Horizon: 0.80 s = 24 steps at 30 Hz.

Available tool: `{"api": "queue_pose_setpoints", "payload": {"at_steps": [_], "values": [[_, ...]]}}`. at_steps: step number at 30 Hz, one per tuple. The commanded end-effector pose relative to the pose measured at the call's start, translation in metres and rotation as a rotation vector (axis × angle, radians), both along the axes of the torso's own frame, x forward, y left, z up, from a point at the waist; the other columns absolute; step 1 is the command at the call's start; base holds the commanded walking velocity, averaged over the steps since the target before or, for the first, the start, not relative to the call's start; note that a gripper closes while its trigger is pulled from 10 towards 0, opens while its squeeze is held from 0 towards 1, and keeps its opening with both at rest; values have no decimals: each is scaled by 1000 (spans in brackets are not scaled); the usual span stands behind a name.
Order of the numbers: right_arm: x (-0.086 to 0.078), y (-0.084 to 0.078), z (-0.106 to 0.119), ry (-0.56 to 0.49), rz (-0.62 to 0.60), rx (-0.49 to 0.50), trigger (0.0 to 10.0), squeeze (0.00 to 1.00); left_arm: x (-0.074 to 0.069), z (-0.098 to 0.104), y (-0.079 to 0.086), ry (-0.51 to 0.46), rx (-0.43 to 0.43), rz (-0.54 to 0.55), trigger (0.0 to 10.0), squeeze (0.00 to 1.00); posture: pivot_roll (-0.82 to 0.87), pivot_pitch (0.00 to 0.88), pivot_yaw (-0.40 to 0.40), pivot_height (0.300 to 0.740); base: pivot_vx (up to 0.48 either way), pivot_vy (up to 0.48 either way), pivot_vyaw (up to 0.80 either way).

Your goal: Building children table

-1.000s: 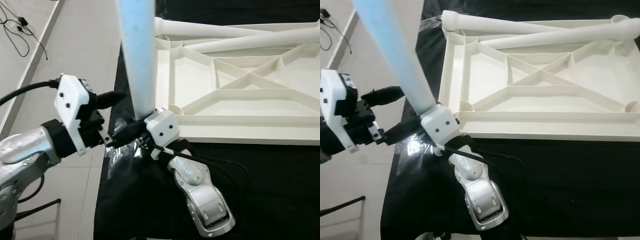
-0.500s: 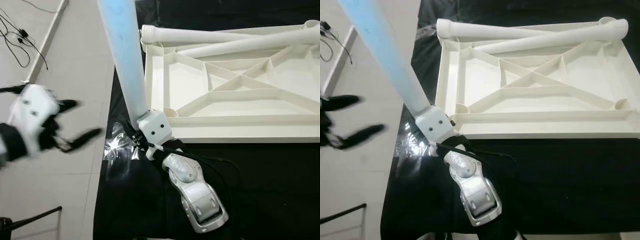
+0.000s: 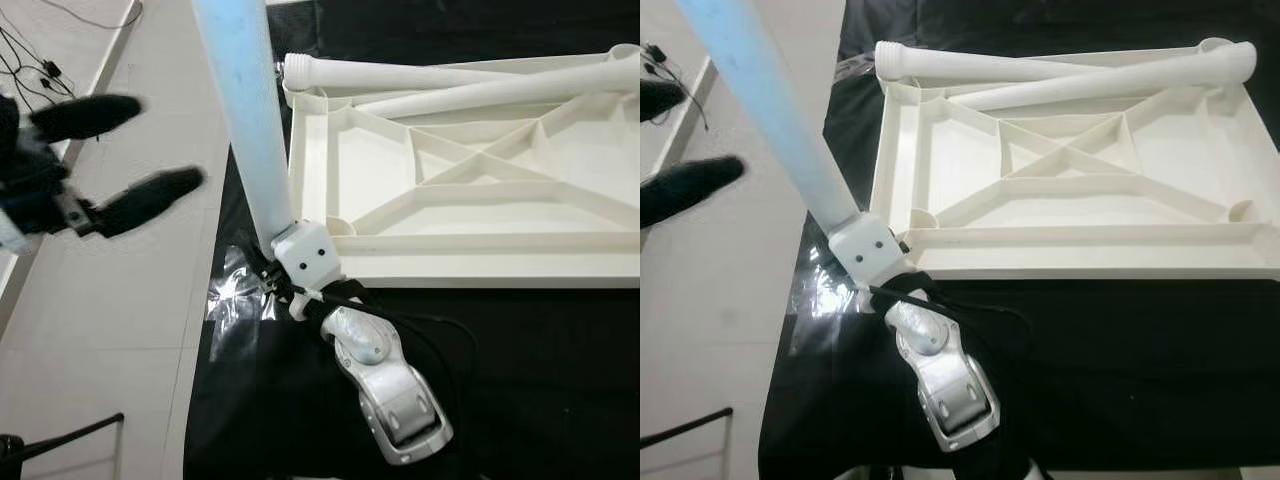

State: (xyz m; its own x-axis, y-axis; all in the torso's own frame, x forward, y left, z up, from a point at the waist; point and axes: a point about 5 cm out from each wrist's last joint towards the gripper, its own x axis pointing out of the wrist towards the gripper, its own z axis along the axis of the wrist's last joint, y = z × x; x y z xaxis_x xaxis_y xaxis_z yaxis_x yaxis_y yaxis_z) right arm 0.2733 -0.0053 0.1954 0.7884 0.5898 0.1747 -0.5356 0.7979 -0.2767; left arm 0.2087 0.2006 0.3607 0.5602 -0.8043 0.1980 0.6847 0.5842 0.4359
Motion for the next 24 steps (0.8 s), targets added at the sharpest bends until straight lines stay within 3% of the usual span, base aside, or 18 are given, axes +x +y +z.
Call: {"api": "queue_pose_setpoints", "payload": {"at_steps": [1, 4, 5, 8, 20, 21, 24], "values": [[3, -17, -79, 334, -88, -172, 10000, 0, 0, -6, -8, 32, 18, -54, 10000, 0, 24, 356, 86, 740, 0, 0, 0], [3, -16, -79, 334, -87, -172, 10000, 0, 1, -9, -11, 41, 23, -69, 10000, 0, 24, 356, 86, 740, 0, 0, 0], [2, -14, -79, 332, -79, -175, 10000, 0, 8, -10, -19, 55, -8, -129, 10000, 0, 22, 355, 83, 740, 0, 0, 0], [2, -12, -78, 330, -71, -174, 10000, 0, 15, -9, -25, 59, -33, -169, 10000, 0, 18, 354, 83, 740, 0, 0, 0], [1, -7, -77, 326, -54, -170, 10000, 0, 27, 2, -38, 33, -67, -203, 10000, 0, 20, 352, 85, 740, 0, 0, 0], [1, -7, -77, 325, -53, -171, 10000, 0, 28, 3, -39, 29, -70, -197, 0, 0, 20, 352, 85, 740, 0, 0, 0], [1, -7, -77, 324, -52, -171, 10000, 0, 29, 3, -40, 27, -61, -195, 0, 0, 20, 352, 85, 740, 0, 0, 0]]}}
